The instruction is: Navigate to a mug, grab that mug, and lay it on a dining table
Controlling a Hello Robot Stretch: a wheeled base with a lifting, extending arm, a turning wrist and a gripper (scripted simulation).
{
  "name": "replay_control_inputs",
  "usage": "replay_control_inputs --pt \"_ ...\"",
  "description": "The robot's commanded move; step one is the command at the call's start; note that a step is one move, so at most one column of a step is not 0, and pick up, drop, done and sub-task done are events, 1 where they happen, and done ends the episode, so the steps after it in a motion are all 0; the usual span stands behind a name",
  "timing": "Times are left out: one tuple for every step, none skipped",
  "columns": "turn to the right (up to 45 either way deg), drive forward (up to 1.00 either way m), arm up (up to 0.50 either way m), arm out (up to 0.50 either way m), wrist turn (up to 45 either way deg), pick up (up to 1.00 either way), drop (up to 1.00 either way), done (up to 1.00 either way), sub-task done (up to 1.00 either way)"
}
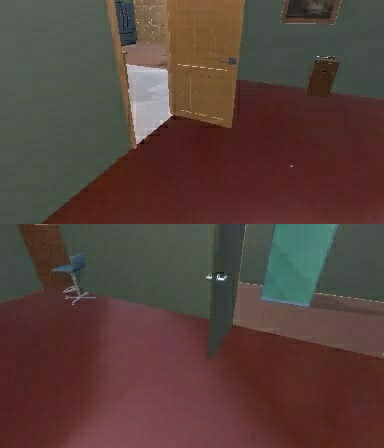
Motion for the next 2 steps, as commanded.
replay_control_inputs --pt "0.0 1.0 0.0 0.0 0.0 0.0 0.0 0.0 0.0" --pt "0.0 0.95 0.0 0.0 0.0 0.0 0.0 0.0 0.0"
